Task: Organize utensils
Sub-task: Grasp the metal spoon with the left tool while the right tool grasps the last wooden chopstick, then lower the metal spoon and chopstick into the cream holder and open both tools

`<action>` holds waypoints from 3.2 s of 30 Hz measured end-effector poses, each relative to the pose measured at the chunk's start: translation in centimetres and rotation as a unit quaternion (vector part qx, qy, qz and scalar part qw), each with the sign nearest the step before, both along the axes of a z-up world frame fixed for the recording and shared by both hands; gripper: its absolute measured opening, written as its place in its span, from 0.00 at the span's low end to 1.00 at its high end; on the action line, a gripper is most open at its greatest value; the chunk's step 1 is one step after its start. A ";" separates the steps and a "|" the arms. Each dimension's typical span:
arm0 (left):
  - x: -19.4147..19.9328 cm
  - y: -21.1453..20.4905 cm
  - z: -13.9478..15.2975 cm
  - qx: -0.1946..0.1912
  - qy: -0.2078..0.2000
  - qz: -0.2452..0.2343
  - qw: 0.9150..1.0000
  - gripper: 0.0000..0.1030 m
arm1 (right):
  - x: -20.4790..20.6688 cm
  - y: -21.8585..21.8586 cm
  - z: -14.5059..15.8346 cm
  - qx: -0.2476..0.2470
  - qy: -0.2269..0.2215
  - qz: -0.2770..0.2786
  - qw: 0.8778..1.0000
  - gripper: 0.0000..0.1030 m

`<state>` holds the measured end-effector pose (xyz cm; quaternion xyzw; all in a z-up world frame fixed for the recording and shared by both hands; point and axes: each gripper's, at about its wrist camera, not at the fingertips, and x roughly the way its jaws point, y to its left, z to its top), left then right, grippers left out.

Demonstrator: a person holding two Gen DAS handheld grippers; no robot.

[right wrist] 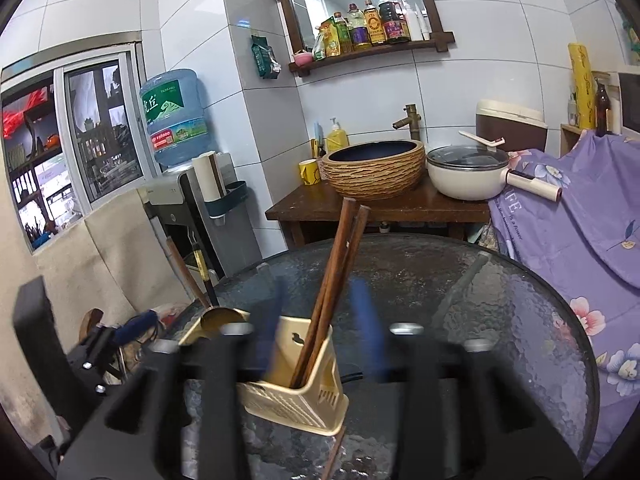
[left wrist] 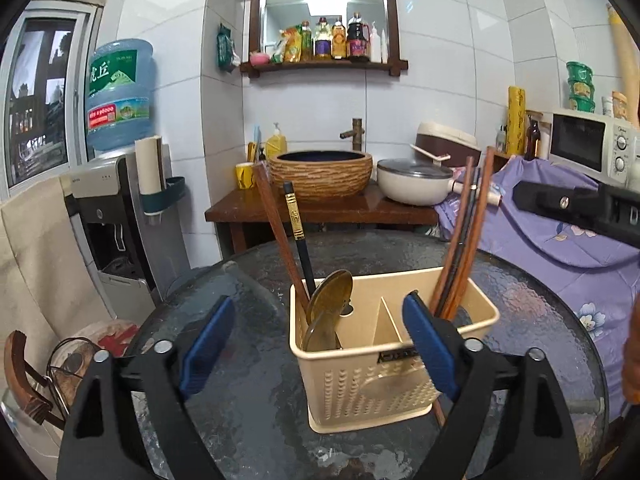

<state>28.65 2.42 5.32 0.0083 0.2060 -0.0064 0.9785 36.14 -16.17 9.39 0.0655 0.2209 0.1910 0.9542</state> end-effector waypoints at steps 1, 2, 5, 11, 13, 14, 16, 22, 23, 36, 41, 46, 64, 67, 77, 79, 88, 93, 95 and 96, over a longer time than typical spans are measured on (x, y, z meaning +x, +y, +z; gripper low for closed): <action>-0.6 0.0 0.0 0.000 -0.003 -0.003 1.000 0.87 | -0.3 -0.1 -0.3 -0.007 -0.001 -0.003 1.000 0.68; -1.4 0.1 -0.2 -0.001 -0.005 -0.005 1.000 0.91 | -0.7 -0.3 -0.7 -0.016 0.000 -0.006 1.000 0.68; -3.2 0.1 -1.1 -0.001 0.002 -0.006 1.000 0.93 | -1.6 -0.8 -2.6 -0.036 0.020 -0.015 0.999 0.79; -6.3 0.7 -4.7 -0.016 0.048 0.004 0.999 0.93 | -2.4 -0.4 -8.0 -0.071 0.096 -0.005 0.993 0.82; -7.0 0.6 -5.7 -0.007 0.059 0.010 0.998 0.93 | -2.9 0.7 -10.0 -0.100 0.112 0.000 0.989 0.81; -7.5 0.4 -6.3 -0.002 0.066 0.012 0.998 0.93 | -3.1 1.1 -10.7 -0.106 0.118 0.004 0.987 0.77; -8.1 0.2 -7.2 0.005 0.077 0.013 0.997 0.93 | -3.4 2.0 -12.6 -0.114 0.143 0.023 0.983 0.68; -10.0 -0.2 -9.7 0.012 0.109 0.011 0.994 0.93 | -2.7 3.7 -16.3 -0.126 0.195 0.031 0.972 0.45; -10.3 -0.2 -10.1 0.011 0.115 0.010 0.993 0.93 | -2.4 3.9 -16.8 -0.128 0.202 0.029 0.971 0.43; -11.2 -0.3 -11.2 0.004 0.139 0.005 0.990 0.93 | -0.8 5.1 -18.7 -0.162 0.210 0.007 0.964 0.21; -11.1 -1.4 -11.6 -0.004 0.156 -0.020 0.987 0.92 | -1.1 5.1 -18.7 -0.175 0.205 0.018 0.963 0.12; -11.3 -3.3 -11.7 0.004 0.163 -0.047 0.985 0.92 | -2.0 3.9 -18.6 -0.176 0.206 0.029 0.962 0.11; -8.8 -8.9 -14.0 0.037 0.221 -0.066 0.972 0.72 | -3.6 1.3 -19.0 -0.171 0.200 0.022 0.965 0.09; -8.9 -9.7 -14.0 0.057 0.215 -0.062 0.973 0.66 | -3.9 1.3 -18.9 -0.169 0.200 0.024 0.965 0.09; -8.8 -10.2 -13.7 0.047 0.226 -0.072 0.970 0.37 | -3.6 0.9 -18.9 -0.166 0.201 0.026 0.965 0.09; -8.6 -10.2 -13.7 0.044 0.227 -0.074 0.970 0.36 | -3.5 0.9 -18.9 -0.165 0.201 0.027 0.965 0.09; -8.9 -8.7 -11.1 0.005 0.192 -0.095 0.977 0.36 | -3.0 -0.1 -18.3 -0.115 0.206 0.027 0.971 0.08; -9.2 -7.5 -9.4 -0.019 0.169 -0.102 0.980 0.36 | -3.7 -0.5 -16.0 -0.092 0.178 0.029 0.979 0.07; -9.4 -6.8 -8.5 -0.034 0.159 -0.112 0.980 0.36 | -4.1 -0.9 -14.9 -0.075 0.169 0.031 0.982 0.07; -9.5 -6.5 -8.1 -0.039 0.155 -0.115 0.980 0.36 | -4.4 -1.2 -14.1 -0.061 0.163 0.033 0.984 0.07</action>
